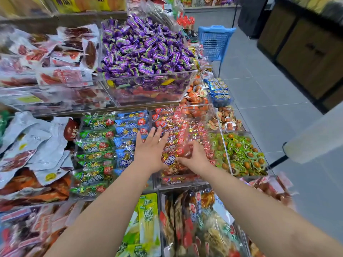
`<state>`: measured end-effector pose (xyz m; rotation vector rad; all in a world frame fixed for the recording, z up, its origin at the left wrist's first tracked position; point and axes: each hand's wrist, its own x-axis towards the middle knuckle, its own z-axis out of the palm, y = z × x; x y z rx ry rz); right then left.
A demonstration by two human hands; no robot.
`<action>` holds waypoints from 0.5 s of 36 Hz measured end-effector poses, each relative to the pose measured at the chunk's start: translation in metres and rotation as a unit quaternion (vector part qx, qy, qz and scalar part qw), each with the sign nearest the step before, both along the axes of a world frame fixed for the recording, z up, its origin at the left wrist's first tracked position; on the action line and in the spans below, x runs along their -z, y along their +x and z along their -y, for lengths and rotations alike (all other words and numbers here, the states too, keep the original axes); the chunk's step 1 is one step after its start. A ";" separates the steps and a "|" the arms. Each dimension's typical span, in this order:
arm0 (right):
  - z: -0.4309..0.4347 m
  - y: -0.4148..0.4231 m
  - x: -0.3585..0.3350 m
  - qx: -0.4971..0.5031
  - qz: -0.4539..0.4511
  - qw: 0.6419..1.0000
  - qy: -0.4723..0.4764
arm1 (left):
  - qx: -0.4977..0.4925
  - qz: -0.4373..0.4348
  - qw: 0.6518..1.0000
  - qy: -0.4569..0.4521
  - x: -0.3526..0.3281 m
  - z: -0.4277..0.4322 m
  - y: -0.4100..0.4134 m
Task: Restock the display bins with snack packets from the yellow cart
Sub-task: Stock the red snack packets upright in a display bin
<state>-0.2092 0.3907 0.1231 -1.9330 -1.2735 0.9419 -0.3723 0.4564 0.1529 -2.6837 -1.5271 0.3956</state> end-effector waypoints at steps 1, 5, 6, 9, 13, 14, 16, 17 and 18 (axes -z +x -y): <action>0.001 0.002 0.000 -0.005 -0.002 1.000 -0.003 | -0.006 0.004 1.000 -0.005 0.001 -0.001 0.000; 0.003 0.006 -0.002 -0.054 -0.030 0.997 -0.037 | -0.021 -0.005 1.000 -0.019 0.001 0.002 0.003; 0.004 0.007 -0.004 -0.055 -0.034 0.997 -0.043 | -0.023 -0.012 0.999 -0.022 -0.001 0.003 0.005; 0.007 0.011 -0.009 -0.048 -0.059 0.996 -0.056 | -0.023 -0.028 0.999 -0.036 -0.007 0.005 0.006; 0.024 0.020 -0.018 0.034 -0.074 0.996 -0.038 | -0.028 -0.026 0.998 -0.042 -0.018 0.011 0.003; 0.031 0.022 -0.021 0.058 -0.075 0.995 -0.033 | -0.033 -0.023 0.998 -0.040 -0.021 0.014 0.002; 0.045 0.027 -0.025 0.089 -0.079 0.993 -0.024 | -0.046 -0.005 0.999 -0.029 -0.026 0.021 -0.001; 0.052 0.029 -0.027 0.099 -0.083 0.991 -0.021 | -0.048 0.009 0.999 -0.019 -0.029 0.026 -0.001; 0.059 0.030 -0.028 0.109 -0.089 0.990 -0.019 | -0.046 0.026 0.999 -0.002 -0.032 0.031 0.000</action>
